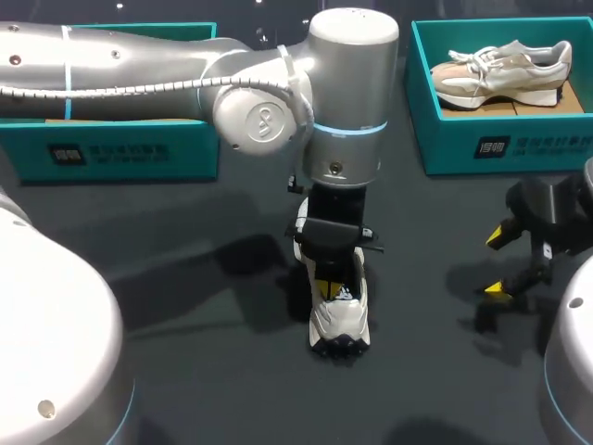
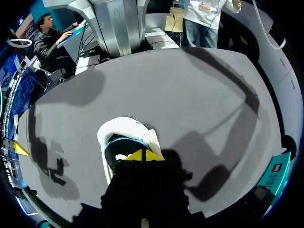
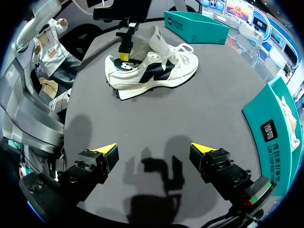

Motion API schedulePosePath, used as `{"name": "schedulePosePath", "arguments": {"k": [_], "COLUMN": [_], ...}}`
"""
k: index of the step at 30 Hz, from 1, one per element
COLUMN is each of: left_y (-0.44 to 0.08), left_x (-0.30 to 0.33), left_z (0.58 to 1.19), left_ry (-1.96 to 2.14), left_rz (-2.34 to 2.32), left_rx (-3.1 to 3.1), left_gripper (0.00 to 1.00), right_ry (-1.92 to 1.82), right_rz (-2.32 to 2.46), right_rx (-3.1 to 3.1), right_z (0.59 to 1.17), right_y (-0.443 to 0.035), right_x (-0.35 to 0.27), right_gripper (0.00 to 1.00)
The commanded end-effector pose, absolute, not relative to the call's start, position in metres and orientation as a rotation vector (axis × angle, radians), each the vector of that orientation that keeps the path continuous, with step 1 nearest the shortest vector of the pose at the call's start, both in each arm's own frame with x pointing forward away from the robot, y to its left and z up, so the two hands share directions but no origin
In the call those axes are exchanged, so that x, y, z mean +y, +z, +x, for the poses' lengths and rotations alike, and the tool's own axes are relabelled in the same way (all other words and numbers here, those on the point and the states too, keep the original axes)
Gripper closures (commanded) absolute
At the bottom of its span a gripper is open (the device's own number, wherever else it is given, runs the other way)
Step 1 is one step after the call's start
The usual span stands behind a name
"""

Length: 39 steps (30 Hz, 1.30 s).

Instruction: Take the shoe out of the shoebox, open the shoe tongue, remove and reinsert the insole, then place the shoe into the shoebox

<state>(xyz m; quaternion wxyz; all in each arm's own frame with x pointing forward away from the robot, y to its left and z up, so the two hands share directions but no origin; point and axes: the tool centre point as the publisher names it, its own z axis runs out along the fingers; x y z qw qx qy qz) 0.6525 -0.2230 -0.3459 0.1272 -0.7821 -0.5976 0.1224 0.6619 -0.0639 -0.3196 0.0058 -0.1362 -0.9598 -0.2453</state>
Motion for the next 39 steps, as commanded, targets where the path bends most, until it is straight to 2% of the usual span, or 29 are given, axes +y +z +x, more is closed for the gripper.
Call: {"name": "schedulePosePath", "arguments": {"k": [1, 7, 21, 31, 39], "left_y": [-0.350, -0.336, -0.387, -0.348, -0.364], "left_x": [-0.225, -0.223, -0.232, -0.235, -0.230], "left_z": [0.651, 0.646, 0.654, 0.647, 0.645], "left_ry": [0.353, 0.305, 0.301, 0.204, 0.132], "left_rz": [-2.280, -2.318, -2.185, -2.270, -2.205], "left_rx": [-1.752, -1.772, -1.799, -1.884, -1.884], "left_gripper": [1.00, 1.00, 1.00, 1.00, 1.00], "right_ry": [-0.766, -0.766, -0.766, -0.766, -0.766], "right_rz": [-0.428, -0.428, -0.428, -0.428, -0.428], "right_rx": [-3.008, -3.008, -3.008, -3.008, -3.008], "right_z": [0.660, 0.660, 0.660, 0.660, 0.660], "right_y": [-0.319, -0.319, -0.319, -0.319, -0.319], "right_x": [-0.064, -0.064, -0.064, -0.064, -0.064], "right_gripper": [0.00, 0.00, 0.00, 0.00, 0.00]}}
